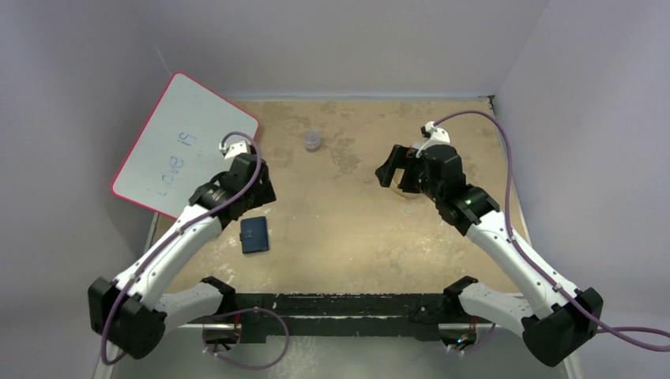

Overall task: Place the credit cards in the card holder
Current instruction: Adjust the card holder at the center of the board.

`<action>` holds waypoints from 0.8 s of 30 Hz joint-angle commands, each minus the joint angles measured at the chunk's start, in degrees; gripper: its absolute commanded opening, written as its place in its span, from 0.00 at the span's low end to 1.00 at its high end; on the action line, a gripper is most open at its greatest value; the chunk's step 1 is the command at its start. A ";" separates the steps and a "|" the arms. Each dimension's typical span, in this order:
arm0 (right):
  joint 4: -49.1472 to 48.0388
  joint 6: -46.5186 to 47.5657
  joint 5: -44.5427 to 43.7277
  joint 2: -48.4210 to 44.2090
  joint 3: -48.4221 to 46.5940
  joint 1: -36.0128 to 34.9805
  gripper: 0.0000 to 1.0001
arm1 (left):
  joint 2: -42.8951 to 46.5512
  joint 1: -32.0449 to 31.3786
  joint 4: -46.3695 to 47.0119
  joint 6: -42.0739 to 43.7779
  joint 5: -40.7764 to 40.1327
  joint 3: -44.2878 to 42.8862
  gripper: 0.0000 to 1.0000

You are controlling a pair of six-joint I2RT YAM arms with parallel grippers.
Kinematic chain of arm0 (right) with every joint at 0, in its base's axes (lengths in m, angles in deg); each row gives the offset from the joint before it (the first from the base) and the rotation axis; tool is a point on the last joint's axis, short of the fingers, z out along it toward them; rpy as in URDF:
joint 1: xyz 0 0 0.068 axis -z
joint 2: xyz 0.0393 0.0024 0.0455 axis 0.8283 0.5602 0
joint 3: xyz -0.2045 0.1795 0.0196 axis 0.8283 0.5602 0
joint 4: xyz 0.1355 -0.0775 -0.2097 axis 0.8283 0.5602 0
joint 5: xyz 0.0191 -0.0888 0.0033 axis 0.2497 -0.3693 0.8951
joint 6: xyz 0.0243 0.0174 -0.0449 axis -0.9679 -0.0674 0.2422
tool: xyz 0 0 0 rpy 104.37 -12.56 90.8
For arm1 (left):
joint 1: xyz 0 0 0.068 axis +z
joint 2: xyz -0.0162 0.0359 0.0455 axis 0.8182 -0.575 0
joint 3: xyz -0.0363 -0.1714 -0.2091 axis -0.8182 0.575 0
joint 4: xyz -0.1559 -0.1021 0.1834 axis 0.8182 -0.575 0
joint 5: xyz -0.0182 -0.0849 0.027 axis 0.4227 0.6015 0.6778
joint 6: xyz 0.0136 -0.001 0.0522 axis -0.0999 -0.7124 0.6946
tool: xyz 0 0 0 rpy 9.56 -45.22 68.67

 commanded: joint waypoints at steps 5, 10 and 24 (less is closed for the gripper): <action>-1.25 0.82 0.27 -0.24 -2.13 0.34 0.99 | -15.30 -0.17 -5.76 -2.80 -0.29 -0.04 0.54; -1.05 1.28 0.00 -0.14 -2.67 0.34 0.99 | -18.05 -0.85 -5.84 -3.89 -3.70 1.24 0.56; 0.51 3.10 -0.78 -0.73 -2.94 0.33 0.99 | -32.67 -3.26 -3.38 -6.18 -6.37 1.51 0.63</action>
